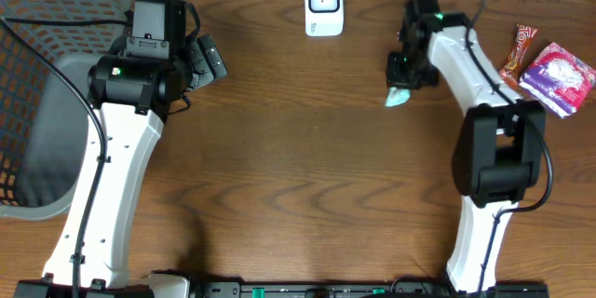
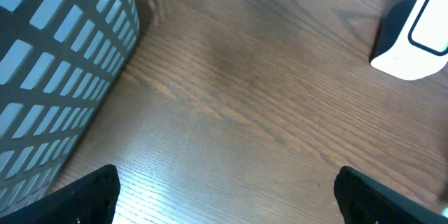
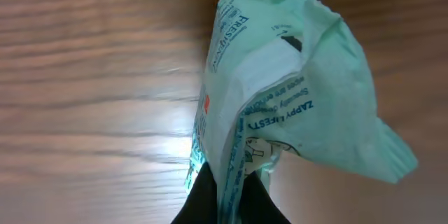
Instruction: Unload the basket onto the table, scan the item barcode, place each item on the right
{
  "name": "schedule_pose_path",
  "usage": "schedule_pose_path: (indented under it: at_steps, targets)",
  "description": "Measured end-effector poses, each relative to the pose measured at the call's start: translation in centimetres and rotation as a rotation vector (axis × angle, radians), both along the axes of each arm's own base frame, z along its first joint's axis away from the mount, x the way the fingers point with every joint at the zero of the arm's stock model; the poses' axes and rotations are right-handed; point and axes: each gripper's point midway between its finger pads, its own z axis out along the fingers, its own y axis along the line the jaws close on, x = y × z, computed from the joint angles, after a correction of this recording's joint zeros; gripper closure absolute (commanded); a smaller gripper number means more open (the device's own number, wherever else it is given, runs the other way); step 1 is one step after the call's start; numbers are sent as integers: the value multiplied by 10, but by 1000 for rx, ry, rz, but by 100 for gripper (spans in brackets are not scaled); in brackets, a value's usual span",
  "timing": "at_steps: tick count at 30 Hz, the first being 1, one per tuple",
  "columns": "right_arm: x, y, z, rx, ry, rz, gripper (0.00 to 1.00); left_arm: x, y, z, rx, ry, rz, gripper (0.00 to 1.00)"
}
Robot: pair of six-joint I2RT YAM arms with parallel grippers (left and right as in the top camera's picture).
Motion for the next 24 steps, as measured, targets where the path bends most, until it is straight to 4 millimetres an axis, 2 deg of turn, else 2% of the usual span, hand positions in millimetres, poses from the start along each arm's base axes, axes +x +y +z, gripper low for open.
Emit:
schedule_pose_path:
  at_steps: [2, 5, 9, 13, 15, 16, 17, 20, 22, 24]
  targets:
    - [1, -4, 12, -184, -32, 40, 99, 0, 0, 0, 0, 0, 0, 2]
    - [-4, 4, 23, -424, -74, 112, 99, 0, 0, 0, 0, 0, 0, 2]
    - [-10, 30, 16, -587, -138, 196, 99, 0, 0, 0, 0, 0, 0, 2]
    - [-29, 42, -15, -657, -112, 261, 98, 0, 0, 0, 0, 0, 0, 2]
    - [-39, 48, -28, -684, -89, 297, 93, 0, 0, 0, 0, 0, 0, 2]
    - [-42, 54, -33, -694, -87, 318, 85, 0, 0, 0, 0, 0, 0, 2]
    - [-43, 57, -33, -695, -91, 324, 83, 0, 0, 0, 0, 0, 0, 2]
    - [-50, 85, -41, -630, -101, 362, 80, 0, 0, 0, 0, 0, 0, 2]
    - [-60, 102, -46, -580, -83, 392, 74, 0, 0, 0, 0, 0, 0, 2]
    - [-67, 114, -45, -545, -62, 405, 72, 0, 0, 0, 0, 0, 0, 2]
